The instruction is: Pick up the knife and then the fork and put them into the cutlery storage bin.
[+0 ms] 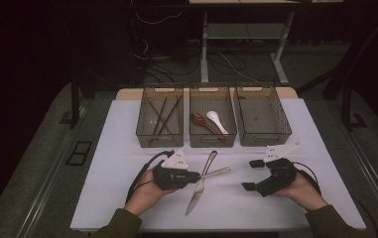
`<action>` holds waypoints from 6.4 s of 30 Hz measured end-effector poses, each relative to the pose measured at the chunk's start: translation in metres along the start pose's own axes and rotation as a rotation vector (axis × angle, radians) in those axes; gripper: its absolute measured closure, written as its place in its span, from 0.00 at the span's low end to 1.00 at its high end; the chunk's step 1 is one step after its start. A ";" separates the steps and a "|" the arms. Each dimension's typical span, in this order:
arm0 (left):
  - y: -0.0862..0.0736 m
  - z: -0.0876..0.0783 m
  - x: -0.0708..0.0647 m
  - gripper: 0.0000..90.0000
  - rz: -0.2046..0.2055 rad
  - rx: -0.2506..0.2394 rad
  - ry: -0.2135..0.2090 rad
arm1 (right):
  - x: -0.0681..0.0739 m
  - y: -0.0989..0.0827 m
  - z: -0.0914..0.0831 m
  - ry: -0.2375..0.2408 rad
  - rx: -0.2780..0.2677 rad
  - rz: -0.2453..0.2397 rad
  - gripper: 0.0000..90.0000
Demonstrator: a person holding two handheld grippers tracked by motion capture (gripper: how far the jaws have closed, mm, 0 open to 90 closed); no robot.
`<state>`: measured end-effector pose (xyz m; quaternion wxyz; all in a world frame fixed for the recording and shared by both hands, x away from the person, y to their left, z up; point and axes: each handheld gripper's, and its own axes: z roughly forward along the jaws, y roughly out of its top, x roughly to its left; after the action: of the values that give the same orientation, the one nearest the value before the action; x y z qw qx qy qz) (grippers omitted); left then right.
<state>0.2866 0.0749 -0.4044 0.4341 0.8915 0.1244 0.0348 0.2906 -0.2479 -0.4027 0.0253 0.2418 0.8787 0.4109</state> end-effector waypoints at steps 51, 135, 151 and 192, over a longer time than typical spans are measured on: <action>0.008 0.006 0.001 0.57 0.023 -0.056 -0.093 | 0.008 0.033 0.060 0.279 0.296 -0.252 0.95; -0.082 -0.047 -0.007 0.00 -0.259 -0.107 0.275 | -0.164 0.042 -0.038 -0.409 0.082 0.330 0.95; -0.082 -0.046 -0.008 0.00 -0.255 -0.105 0.265 | -0.177 0.043 -0.009 -0.441 0.234 0.345 0.89; -0.074 -0.045 -0.011 0.22 -0.281 -0.098 0.267 | -0.033 -0.016 -0.029 -0.293 -0.219 0.186 0.21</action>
<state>0.2539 0.1503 -0.4344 0.4570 0.8307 0.3024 0.0980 0.3061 -0.2912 -0.4003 0.1410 0.3750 0.7894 0.4651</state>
